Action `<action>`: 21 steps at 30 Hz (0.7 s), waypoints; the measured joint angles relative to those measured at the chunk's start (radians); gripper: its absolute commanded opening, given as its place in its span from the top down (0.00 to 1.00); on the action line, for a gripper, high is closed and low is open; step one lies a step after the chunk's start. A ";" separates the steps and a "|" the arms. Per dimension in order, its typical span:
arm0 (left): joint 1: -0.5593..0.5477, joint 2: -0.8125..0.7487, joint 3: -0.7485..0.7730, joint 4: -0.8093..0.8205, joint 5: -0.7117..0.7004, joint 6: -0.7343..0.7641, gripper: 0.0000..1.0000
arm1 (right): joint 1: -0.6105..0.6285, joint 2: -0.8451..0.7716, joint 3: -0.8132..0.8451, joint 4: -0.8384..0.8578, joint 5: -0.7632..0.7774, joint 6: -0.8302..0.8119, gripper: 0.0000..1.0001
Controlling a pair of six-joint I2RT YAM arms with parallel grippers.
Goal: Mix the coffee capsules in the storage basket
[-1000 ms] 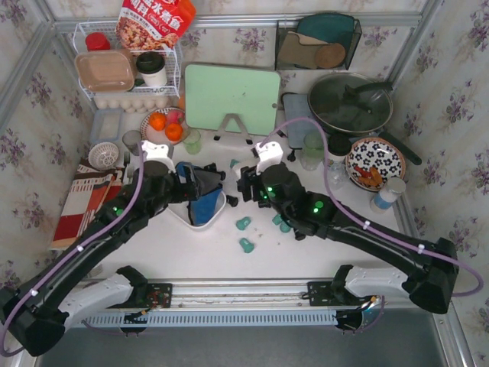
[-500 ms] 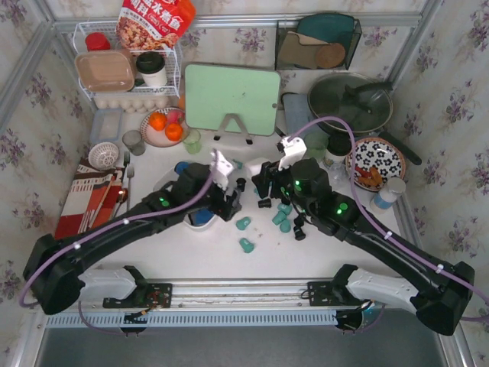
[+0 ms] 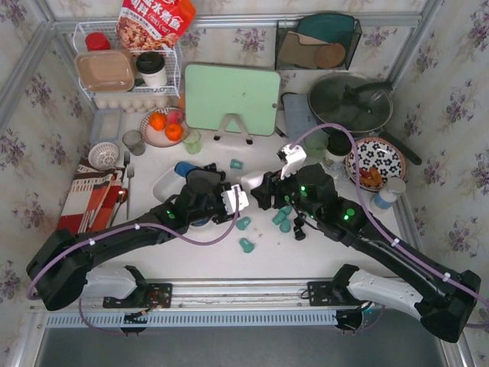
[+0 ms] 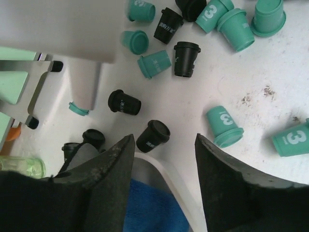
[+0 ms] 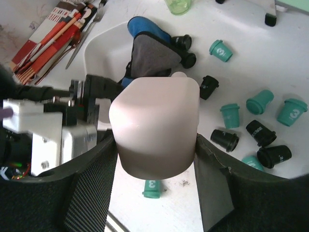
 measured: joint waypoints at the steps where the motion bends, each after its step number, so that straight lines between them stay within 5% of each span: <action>1: 0.012 0.000 -0.003 0.008 0.018 0.013 0.44 | 0.000 -0.005 -0.003 -0.004 -0.009 0.001 0.64; 11: 0.090 -0.034 -0.079 0.147 0.253 0.054 0.44 | 0.000 -0.073 -0.044 -0.027 -0.097 0.027 0.63; 21: 0.096 -0.038 -0.081 0.188 0.307 0.056 0.44 | 0.000 -0.095 -0.086 -0.014 -0.193 0.049 0.64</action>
